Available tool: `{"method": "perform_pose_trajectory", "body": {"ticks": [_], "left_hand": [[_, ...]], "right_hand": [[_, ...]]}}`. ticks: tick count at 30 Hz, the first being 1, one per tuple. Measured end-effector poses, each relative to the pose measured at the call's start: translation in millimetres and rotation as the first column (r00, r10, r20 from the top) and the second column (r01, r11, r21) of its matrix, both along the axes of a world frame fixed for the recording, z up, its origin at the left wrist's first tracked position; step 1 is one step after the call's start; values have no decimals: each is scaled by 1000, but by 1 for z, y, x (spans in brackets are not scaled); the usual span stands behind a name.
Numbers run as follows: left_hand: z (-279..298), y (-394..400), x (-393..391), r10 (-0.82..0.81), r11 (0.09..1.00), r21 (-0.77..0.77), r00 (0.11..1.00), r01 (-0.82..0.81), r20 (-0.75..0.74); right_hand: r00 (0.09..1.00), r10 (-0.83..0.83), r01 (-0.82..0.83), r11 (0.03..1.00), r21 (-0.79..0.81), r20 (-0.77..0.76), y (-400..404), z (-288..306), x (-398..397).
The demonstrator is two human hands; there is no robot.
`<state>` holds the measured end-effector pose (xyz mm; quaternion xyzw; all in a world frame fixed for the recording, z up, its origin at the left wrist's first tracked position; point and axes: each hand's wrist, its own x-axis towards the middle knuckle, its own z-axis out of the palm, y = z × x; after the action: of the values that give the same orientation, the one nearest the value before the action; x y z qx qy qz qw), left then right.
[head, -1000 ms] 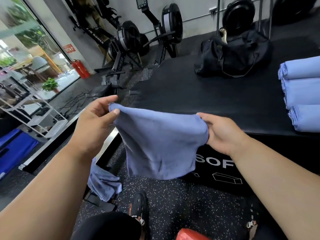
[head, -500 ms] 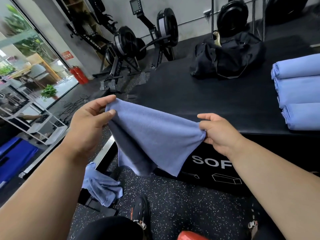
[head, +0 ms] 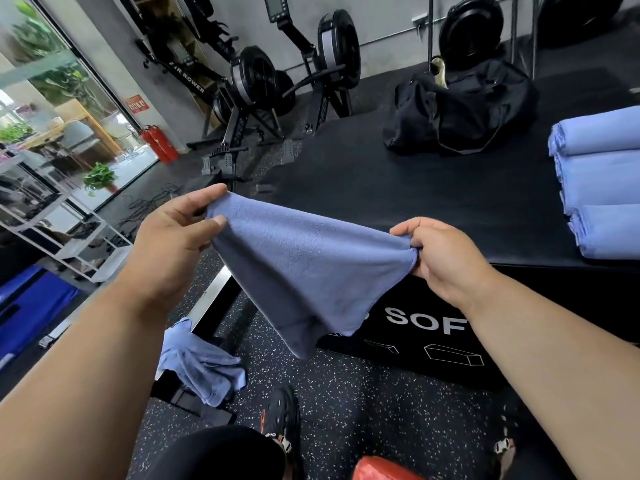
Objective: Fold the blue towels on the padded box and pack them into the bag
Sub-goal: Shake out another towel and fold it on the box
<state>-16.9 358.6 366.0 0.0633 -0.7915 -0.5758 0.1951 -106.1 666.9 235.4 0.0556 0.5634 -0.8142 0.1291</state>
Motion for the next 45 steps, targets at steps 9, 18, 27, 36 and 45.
{"method": "perform_pose_trajectory", "body": {"ticks": [9, 18, 27, 36, 45], "left_hand": [[-7, -2, -3, 17, 999, 51, 1000, -16, -23], [-20, 8, -11, 40, 997, 60, 999, -38, -34], [-24, 17, -23, 24, 993, 116, 998, -17, -65], [-12, 55, -34, -30, 771, -609, 945, -185, -325], [-27, 75, -106, -3, 810, -543, 924, -222, -381]], "right_hand": [[999, 15, -21, 984, -176, -36, 6, 6, -6], [952, -248, 250, 968, -10, -183, 26, 9, -19], [934, -233, 195, 967, -161, -271, 37, 25, -19], [756, -379, 371, 920, -128, -533, 61, 59, -21], [808, -222, 135, 972, -195, -545, 75, 69, -60]]}}
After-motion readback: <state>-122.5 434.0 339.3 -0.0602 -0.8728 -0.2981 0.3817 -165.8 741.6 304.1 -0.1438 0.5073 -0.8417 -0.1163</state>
